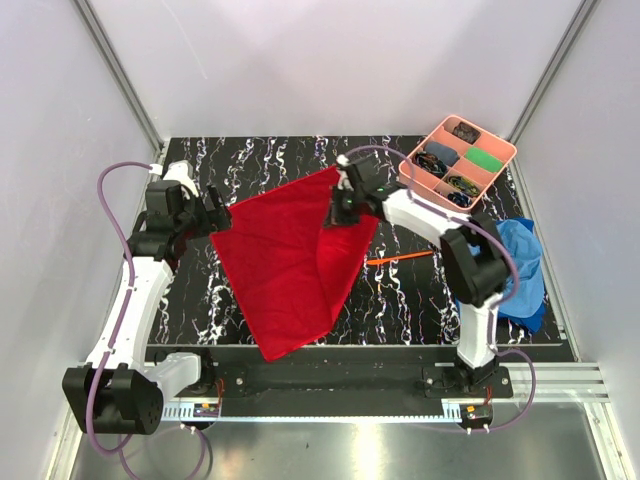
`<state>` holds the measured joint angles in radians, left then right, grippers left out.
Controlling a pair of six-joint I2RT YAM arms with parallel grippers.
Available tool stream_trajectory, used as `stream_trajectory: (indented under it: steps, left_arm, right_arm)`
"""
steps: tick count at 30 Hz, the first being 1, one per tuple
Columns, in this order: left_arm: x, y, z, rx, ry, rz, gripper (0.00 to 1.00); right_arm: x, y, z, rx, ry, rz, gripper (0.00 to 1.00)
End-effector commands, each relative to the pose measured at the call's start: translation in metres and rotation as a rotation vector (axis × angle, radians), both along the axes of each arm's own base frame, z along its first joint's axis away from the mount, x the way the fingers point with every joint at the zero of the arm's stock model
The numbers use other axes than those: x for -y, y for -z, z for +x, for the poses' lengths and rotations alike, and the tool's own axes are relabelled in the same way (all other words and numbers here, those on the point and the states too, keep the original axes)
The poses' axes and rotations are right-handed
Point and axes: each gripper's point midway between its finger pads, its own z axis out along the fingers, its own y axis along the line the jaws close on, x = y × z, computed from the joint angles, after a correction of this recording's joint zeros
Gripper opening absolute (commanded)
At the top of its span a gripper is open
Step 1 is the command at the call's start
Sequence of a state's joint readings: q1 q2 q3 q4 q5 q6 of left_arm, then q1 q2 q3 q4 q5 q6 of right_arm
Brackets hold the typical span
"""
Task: Fold the napkin, place the utensils inside, and roll it up
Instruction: Fold the napkin at the center of the board.
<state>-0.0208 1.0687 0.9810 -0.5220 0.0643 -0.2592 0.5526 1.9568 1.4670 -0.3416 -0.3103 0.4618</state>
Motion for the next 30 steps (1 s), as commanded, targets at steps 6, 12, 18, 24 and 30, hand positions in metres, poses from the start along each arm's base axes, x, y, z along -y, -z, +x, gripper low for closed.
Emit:
stream_trajectory:
  steps: [6, 12, 18, 24, 30]
  left_arm:
    - [0.010, -0.021, 0.006, 0.071, 0.034, -0.037, 0.99]
    - [0.009, -0.021, 0.007, 0.072, 0.031, -0.039, 0.99]
    - [0.010, -0.021, 0.007, 0.070, 0.033, -0.045, 0.99]
    - [0.007, -0.023, 0.007, 0.075, 0.026, -0.052, 0.99]
    - [0.004, -0.024, 0.008, 0.077, 0.019, -0.078, 0.99]
  right_arm:
    - [-0.115, -0.016, 0.024, 0.056, -0.108, 0.171, 0.00]
    - [-0.169, -0.022, 0.029, 0.075, -0.158, 0.286, 0.00]
    - [-0.215, -0.034, 0.033, 0.108, -0.208, 0.415, 0.00]
    - [-0.254, -0.042, 0.041, 0.125, -0.259, 0.528, 0.00]
    - [-0.265, -0.037, 0.050, 0.164, -0.271, 0.573, 0.00]
